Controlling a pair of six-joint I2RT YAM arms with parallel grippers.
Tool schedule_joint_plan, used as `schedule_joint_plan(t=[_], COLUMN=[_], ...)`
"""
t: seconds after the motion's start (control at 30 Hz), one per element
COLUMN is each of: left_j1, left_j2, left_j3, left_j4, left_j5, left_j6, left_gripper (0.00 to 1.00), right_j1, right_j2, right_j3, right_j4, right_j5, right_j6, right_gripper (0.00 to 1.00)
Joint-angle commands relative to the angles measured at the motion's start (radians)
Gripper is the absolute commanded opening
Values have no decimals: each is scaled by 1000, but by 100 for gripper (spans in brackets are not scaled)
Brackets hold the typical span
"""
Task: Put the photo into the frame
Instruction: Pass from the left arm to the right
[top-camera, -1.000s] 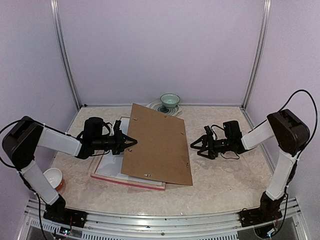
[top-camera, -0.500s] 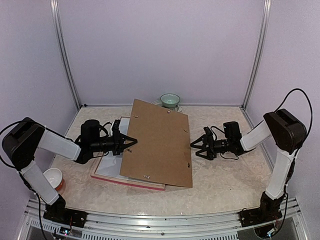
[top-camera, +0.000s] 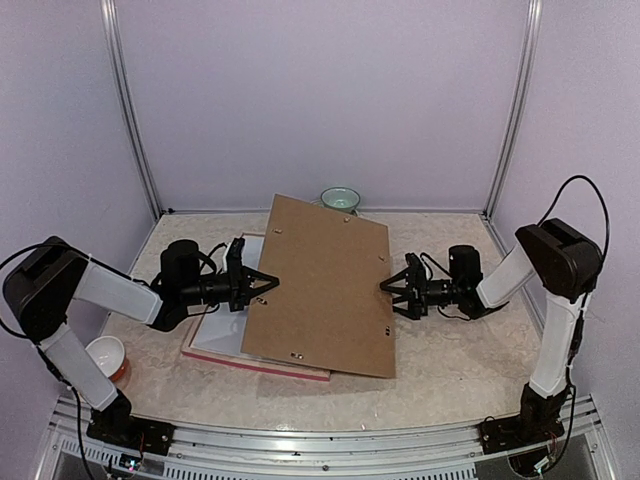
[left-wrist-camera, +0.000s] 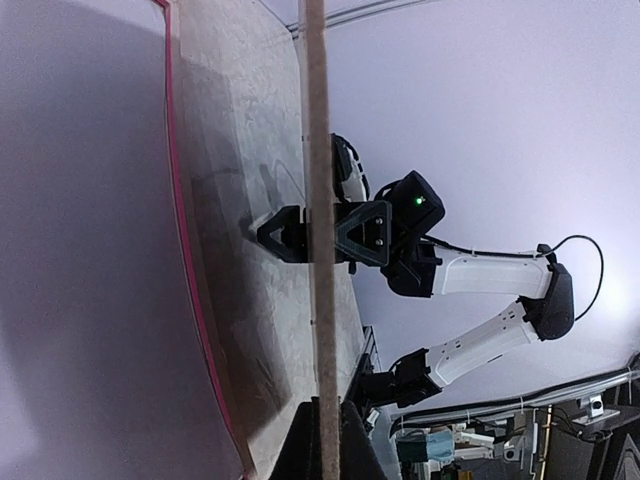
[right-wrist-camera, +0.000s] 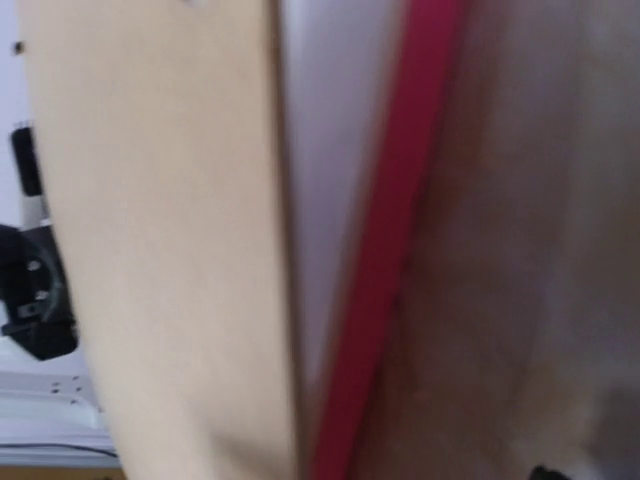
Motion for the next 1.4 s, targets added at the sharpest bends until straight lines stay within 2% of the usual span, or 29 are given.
schedule_joint_plan(t=[0.0, 0.37, 0.57, 0.93, 1.17, 1.27, 1.37], left_j1=[-21, -55, -55, -55, -55, -54, -53], left_j2=[-35, -6, 14, 57, 77, 83, 90], left_j3=[2, 8, 5, 3, 5, 5, 5], left_j4=[139, 201, 197, 206, 204, 195, 193], left_j5=[30, 28, 19, 12, 11, 9, 5], left_j6=[-19, -66, -73, -101, -106, -105, -107], left_gripper=[0, 0, 0, 0, 0, 0, 0], right_j1=[-2, 23, 33, 33, 35, 35, 36], right_j2=[24, 100, 146, 173, 181, 181, 188], right_j3=[-17, -28, -36, -55, -57, -57, -57], right_j4=[248, 608, 806, 918, 947, 955, 976], right_j5=[-65, -110, -121, -125, -127, -131, -131], right_j6=[139, 370, 506, 570, 592, 596, 611], right_gripper=[88, 81, 64, 30, 19, 10, 7])
